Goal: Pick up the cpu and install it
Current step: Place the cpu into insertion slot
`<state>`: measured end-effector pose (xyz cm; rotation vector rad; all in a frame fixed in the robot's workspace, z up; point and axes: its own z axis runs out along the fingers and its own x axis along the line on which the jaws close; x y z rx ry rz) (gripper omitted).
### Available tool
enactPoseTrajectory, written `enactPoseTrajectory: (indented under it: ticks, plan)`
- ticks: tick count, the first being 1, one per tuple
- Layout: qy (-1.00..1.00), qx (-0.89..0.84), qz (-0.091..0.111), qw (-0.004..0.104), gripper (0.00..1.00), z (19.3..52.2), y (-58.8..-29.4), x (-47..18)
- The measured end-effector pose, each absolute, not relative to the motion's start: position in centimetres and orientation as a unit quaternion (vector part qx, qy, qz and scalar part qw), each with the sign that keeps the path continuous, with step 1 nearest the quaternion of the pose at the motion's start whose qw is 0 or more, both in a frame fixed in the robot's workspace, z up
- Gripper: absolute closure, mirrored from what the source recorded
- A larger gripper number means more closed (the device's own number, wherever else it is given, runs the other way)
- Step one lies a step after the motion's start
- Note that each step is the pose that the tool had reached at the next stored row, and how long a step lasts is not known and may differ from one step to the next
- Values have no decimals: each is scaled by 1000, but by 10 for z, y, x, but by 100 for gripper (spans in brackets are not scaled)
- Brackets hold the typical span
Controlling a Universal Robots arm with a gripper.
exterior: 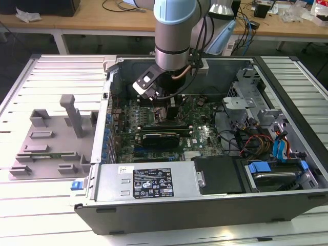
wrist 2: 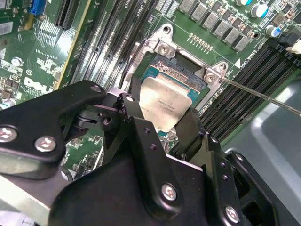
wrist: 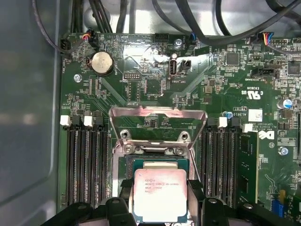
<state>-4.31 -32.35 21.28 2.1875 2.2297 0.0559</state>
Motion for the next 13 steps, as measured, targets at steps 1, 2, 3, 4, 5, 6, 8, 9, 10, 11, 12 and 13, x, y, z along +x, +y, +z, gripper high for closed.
enactPoseTrajectory:
  ticks: [1,2,3,4,5,6,8,9,10,11,12,13]
  plan:
    - [712,702,18,9,46,212,-323,-43]
    - [712,702,18,9,46,212,-323,-43]
    - [712,702,18,9,46,212,-323,-43]
    - [712,702,18,9,46,212,-323,-43]
    - [712,702,18,9,46,212,-323,-43]
    - [712,702,18,9,46,211,-323,-43]
    - [712,702,18,9,46,210,-323,-43]
    - [712,702,18,9,46,210,-323,-43]
    - [712,702,18,9,46,208,-322,-43]
    - [713,701,18,9,46,208,-322,-43]
    - [716,698,18,9,46,208,-322,-43]
    - [719,695,18,9,46,208,-322,-43]
